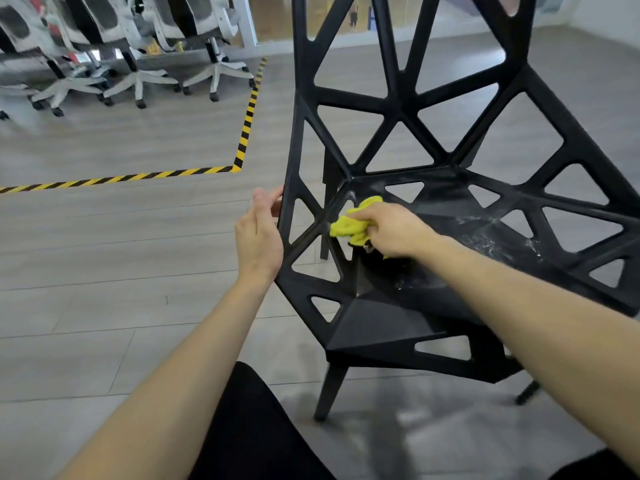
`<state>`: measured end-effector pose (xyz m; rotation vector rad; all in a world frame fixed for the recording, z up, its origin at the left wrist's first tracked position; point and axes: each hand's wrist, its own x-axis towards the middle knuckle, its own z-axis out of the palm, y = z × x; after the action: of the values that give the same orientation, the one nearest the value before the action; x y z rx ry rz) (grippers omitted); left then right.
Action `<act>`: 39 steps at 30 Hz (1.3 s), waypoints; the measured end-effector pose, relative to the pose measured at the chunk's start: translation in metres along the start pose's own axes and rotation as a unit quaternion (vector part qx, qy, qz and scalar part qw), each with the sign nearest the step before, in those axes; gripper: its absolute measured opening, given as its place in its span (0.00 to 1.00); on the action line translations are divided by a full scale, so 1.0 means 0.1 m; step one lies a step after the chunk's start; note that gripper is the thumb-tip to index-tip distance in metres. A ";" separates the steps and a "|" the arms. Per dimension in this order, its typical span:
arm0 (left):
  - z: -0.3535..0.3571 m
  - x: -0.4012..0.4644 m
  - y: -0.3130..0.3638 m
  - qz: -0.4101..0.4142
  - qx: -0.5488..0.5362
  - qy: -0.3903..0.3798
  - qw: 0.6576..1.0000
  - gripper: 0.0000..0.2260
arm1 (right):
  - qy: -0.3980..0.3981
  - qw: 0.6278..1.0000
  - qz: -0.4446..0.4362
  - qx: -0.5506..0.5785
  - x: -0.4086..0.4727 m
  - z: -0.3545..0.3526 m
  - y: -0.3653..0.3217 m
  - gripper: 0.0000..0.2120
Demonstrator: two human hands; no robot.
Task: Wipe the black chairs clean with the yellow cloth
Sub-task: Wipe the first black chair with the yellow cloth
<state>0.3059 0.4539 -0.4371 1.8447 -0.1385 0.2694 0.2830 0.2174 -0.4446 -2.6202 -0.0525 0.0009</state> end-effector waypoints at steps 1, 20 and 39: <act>0.00 0.00 0.01 -0.012 -0.007 0.002 1.000 0.31 | 0.025 0.999 0.019 0.019 0.00 0.02 -0.10 0.27; 0.05 0.17 -0.06 -0.122 -0.068 -0.112 0.984 0.26 | 0.051 0.985 -0.160 0.042 -0.64 0.49 -0.77 0.25; 0.05 0.18 -0.13 -0.071 0.024 -0.105 0.992 0.22 | 0.188 0.977 -0.090 -0.034 -1.38 0.73 -0.52 0.25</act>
<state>0.3271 0.4534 -0.4454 1.9174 -0.1458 -0.0223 0.1427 0.2937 -0.4830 -2.6275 -0.1592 -0.5672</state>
